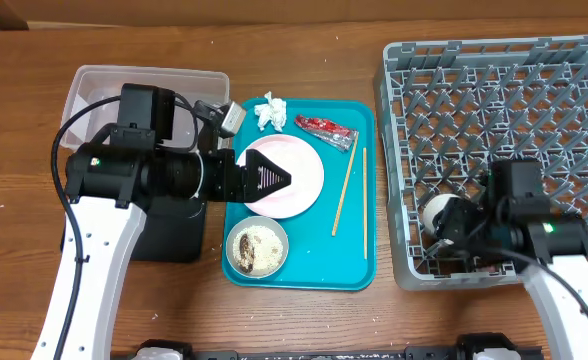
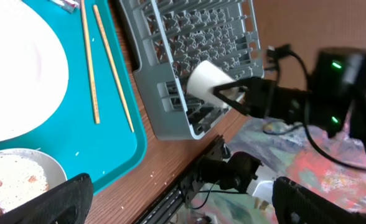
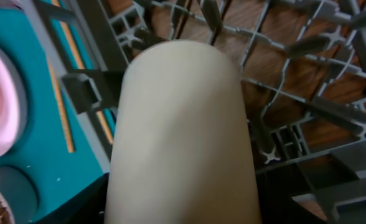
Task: Sort waste into correct bins and load items into the dishwasher
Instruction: 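Place the cup upside down in the dish rack with the right gripper, then grasp the rim of the rice bowl with the left gripper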
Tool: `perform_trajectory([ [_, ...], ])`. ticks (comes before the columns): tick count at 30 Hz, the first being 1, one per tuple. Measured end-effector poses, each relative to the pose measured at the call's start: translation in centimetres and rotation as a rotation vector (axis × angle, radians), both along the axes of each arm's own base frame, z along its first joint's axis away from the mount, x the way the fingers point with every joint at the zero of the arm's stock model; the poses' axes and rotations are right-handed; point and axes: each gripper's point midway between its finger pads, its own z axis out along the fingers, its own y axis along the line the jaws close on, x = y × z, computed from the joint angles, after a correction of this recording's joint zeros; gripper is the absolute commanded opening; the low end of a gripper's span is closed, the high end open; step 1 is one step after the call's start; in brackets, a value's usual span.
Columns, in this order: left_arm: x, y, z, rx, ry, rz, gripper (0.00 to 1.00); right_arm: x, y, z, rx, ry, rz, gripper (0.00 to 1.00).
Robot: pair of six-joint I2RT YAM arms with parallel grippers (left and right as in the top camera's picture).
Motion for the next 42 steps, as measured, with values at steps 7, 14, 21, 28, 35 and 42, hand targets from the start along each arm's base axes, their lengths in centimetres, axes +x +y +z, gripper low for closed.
perform_trajectory([
  [7, -0.4, 0.8, -1.0, 0.065, 0.032, 0.024, 0.87, 0.5, 1.0, -0.7, 0.029, 0.064, 0.071, 0.96],
  [14, -1.3, 1.6, -2.6, 0.205, 0.044, 0.038, 0.86, 4.7, 2.3, 8.5, 0.083, -0.222, 0.109, 0.91],
  [21, -2.1, 2.0, -4.4, 0.413, 0.045, 0.079, 0.77, 5.1, 5.7, 14.2, 0.247, -0.432, 0.238, 0.89],
  [28, -2.0, 4.2, -6.4, 0.695, 0.061, 0.287, 0.76, 3.7, 10.0, 15.3, 0.367, -0.445, 0.407, 0.91],
  [35, -0.1, 4.4, -8.1, 0.752, 0.012, 0.410, 0.61, 2.4, 12.5, 15.5, 0.407, -0.432, 0.504, 0.91],
  [42, -3.1, 6.0, -10.0, 0.847, 0.156, 0.398, 0.66, 1.7, 12.6, 14.2, 0.382, -0.366, 0.505, 0.93],
])
